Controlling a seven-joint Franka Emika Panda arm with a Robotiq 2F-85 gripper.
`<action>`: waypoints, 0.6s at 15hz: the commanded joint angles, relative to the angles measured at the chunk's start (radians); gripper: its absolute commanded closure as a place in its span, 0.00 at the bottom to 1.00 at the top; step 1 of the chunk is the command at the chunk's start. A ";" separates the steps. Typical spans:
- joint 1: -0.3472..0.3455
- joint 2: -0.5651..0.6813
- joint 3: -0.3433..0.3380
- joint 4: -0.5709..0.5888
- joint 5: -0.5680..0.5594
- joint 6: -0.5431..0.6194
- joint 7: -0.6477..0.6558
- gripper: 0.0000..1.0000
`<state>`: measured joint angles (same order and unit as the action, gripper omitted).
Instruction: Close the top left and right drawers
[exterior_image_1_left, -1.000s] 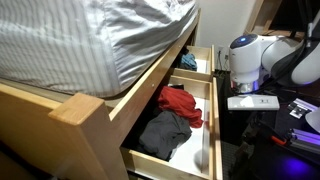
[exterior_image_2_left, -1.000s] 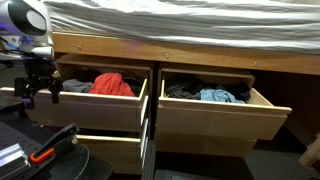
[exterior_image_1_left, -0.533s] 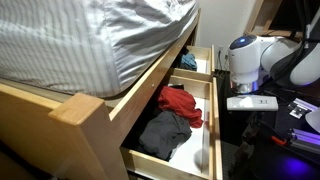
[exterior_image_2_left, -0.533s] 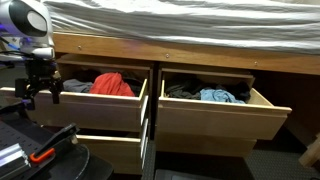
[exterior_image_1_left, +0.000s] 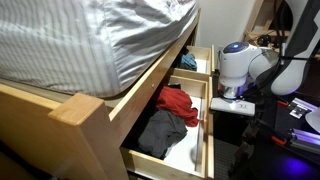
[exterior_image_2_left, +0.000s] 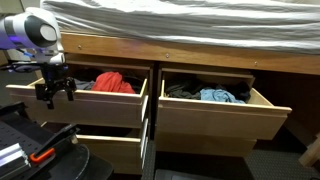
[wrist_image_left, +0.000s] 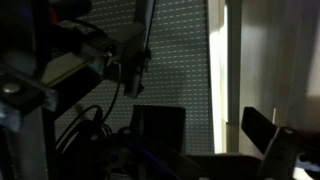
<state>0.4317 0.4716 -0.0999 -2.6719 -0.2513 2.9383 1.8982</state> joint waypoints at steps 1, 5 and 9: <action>0.238 0.071 -0.209 0.081 -0.057 0.101 0.158 0.00; 0.354 0.061 -0.295 0.076 0.039 0.087 0.127 0.00; 0.401 0.065 -0.331 0.085 0.045 0.087 0.142 0.00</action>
<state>0.8127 0.5328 -0.4229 -2.5851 -0.2633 3.0233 2.0837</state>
